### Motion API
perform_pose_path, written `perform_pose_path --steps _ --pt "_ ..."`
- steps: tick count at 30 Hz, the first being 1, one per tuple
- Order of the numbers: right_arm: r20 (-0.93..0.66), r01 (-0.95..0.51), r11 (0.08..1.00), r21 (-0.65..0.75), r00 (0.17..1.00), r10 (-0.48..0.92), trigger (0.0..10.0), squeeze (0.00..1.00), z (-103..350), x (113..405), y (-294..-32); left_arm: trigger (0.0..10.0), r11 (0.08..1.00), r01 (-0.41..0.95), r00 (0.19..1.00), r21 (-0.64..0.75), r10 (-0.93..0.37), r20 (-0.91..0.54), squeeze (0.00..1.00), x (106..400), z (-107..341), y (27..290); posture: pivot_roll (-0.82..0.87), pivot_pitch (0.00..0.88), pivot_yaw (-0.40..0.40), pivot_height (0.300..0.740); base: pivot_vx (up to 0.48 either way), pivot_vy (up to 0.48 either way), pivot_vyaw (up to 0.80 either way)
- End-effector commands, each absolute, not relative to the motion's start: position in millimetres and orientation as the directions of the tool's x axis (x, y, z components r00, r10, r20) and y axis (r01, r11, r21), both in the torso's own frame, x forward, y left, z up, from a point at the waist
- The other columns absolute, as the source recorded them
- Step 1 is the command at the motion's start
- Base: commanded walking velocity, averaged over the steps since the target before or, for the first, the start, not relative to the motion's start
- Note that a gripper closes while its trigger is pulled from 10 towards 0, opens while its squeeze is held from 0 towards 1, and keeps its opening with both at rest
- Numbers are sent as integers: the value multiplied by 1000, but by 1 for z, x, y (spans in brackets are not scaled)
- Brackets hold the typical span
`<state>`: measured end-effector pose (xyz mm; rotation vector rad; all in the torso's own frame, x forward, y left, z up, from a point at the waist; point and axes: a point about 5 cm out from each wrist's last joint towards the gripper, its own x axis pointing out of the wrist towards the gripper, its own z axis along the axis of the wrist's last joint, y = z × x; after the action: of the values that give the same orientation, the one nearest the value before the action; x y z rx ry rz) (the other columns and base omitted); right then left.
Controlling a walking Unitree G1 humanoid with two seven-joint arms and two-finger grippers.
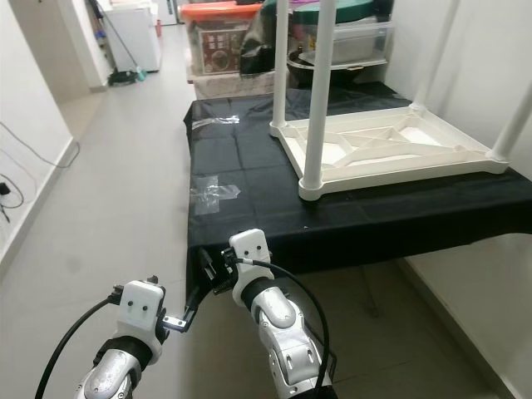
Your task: Building children table
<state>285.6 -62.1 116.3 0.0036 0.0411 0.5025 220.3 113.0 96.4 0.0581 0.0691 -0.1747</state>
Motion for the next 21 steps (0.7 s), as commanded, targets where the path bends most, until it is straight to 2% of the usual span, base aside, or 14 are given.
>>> perform_pose_path --steps 1,21 --pt "-46 -486 873 26 872 487 10000 0 116 284 -61 10000 983 175 983 59 -171 -73 0 220 97 115 -105 0 45 740 296 0 0" --pt "-61 -490 871 33 869 491 10000 0 114 285 -61 10000 984 173 982 42 -169 -81 0 219 96 115 -103 0 39 740 362 0 0"
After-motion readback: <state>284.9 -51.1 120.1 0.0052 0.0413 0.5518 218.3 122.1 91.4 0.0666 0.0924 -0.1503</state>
